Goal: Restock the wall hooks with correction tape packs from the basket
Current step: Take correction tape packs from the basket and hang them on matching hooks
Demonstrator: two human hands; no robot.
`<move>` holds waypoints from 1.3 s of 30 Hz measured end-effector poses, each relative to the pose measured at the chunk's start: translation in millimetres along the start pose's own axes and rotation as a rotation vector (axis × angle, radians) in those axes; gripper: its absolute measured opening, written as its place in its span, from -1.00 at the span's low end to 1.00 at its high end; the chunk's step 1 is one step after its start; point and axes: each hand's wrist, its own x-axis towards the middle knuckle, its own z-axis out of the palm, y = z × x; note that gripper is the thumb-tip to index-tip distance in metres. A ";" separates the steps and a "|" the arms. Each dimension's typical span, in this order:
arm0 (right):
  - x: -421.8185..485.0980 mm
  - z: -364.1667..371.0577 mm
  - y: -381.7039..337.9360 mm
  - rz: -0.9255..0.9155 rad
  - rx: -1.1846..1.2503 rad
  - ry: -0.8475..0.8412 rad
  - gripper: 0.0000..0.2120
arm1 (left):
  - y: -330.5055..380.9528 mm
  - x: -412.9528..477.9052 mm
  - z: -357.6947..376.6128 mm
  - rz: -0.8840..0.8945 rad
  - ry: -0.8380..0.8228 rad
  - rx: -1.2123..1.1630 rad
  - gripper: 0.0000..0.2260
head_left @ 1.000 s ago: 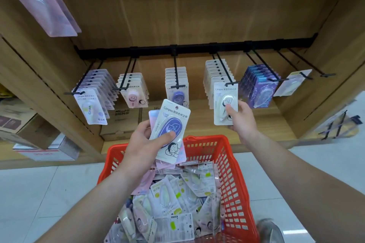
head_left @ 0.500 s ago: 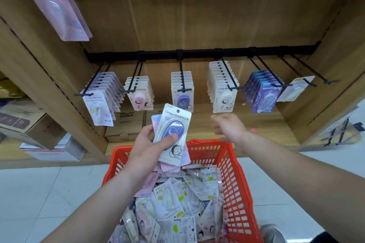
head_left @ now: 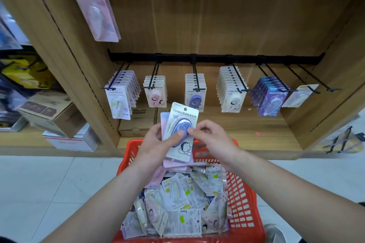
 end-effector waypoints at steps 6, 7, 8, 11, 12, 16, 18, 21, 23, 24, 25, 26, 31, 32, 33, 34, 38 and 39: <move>8.9 23.2 3.6 0.001 0.079 0.015 -0.83 | 1.0 1.8 -25.7 0.001 0.084 0.063 -0.73; 11.9 25.0 4.1 -0.006 0.098 0.006 -0.86 | 1.6 1.8 -30.1 0.004 0.098 0.083 -0.73; 15.3 25.4 4.0 -0.008 0.118 0.008 -0.88 | 2.4 1.5 -34.6 0.008 0.115 0.096 -0.73; 34.1 17.2 5.9 -0.008 0.114 0.113 -0.89 | 4.2 1.7 -47.0 0.018 0.158 0.099 -0.77; 41.5 11.9 6.6 -0.018 0.084 0.173 -0.89 | 4.6 2.0 -50.9 0.023 0.171 0.111 -0.77; 72.6 -6.3 9.4 -0.056 -0.028 0.353 -0.88 | 4.3 1.2 -61.2 0.032 0.187 0.144 -0.74; 85.7 -10.7 10.6 -0.059 -0.020 0.376 -0.89 | 2.2 2.1 -64.5 0.030 0.184 0.147 -0.73; 102.6 -13.4 15.6 -0.053 -0.032 0.410 -0.88 | 0.4 4.0 -67.2 0.022 0.183 0.151 -0.74; 110.1 -13.6 20.1 -0.062 -0.037 0.433 -0.88 | -0.5 6.0 -68.1 0.001 0.187 0.164 -0.71; 112.2 -13.6 21.8 -0.069 -0.032 0.444 -0.89 | 0.0 6.7 -67.9 -0.001 0.185 0.161 -0.71; 114.3 -13.6 23.8 -0.075 -0.030 0.452 -0.89 | -0.1 7.9 -67.7 0.000 0.183 0.155 -0.70; 115.1 -13.2 25.3 -0.080 -0.036 0.465 -0.88 | 0.5 8.3 -67.2 -0.001 0.184 0.150 -0.69; 116.9 -12.0 31.6 -0.132 -0.080 0.531 -0.82 | 1.4 13.0 -63.2 -0.011 0.199 0.122 -0.68; 117.5 -11.6 32.2 -0.142 -0.098 0.540 -0.82 | 1.9 13.5 -62.2 -0.014 0.204 0.114 -0.68; 118.7 -11.2 33.3 -0.150 -0.118 0.542 -0.81 | 2.2 14.2 -61.2 -0.014 0.207 0.111 -0.68; 119.7 -10.5 33.8 -0.155 -0.137 0.539 -0.81 | 2.8 14.1 -60.3 -0.014 0.210 0.112 -0.69; 129.9 -13.3 27.1 -0.130 -0.203 0.535 -0.77 | 3.9 14.1 -57.9 -0.006 0.219 0.114 -0.71; 134.6 -15.0 23.9 -0.100 -0.220 0.533 -0.74 | 4.2 14.1 -57.3 -0.004 0.220 0.119 -0.70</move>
